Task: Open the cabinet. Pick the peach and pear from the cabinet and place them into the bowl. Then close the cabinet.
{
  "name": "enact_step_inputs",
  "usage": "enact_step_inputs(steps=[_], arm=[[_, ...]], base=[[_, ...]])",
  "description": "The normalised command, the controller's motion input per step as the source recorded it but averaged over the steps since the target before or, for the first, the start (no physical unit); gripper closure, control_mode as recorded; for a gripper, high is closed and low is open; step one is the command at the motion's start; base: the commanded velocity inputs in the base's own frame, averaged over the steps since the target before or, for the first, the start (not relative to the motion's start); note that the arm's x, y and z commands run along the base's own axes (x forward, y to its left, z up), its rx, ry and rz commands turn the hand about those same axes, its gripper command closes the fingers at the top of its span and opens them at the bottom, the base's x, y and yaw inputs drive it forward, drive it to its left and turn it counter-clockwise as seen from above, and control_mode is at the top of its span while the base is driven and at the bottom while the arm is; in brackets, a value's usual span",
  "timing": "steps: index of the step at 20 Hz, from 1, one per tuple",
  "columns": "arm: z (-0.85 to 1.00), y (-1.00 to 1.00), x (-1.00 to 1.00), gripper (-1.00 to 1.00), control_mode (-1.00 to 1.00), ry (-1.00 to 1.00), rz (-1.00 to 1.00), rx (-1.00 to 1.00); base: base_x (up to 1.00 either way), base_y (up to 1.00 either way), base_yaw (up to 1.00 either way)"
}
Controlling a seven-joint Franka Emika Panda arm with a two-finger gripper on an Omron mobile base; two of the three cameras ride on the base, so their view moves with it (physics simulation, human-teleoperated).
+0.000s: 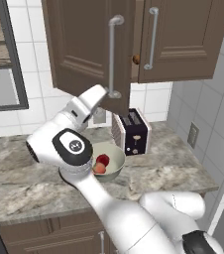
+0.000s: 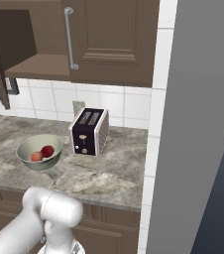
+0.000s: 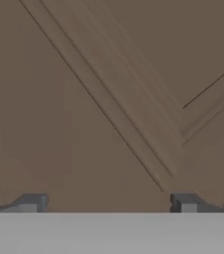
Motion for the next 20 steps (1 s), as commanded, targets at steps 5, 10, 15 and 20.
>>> enact_step_inputs(steps=[5, 10, 15, 20], arm=[[0.23, -0.59, 0.37, -1.00, -1.00, 0.00, 0.00, 0.00], [0.14, -0.40, 0.59, -1.00, -1.00, 0.00, 0.01, -0.01], [0.00, -0.21, 0.70, -1.00, -1.00, 0.00, 0.06, 0.00], [0.07, -0.21, 0.66, -1.00, -1.00, 0.00, 0.09, -0.01]], base=[[0.00, 0.00, 0.00], [0.00, 0.00, 0.00], [0.00, 0.00, 0.00], [0.00, 0.00, 0.00]])
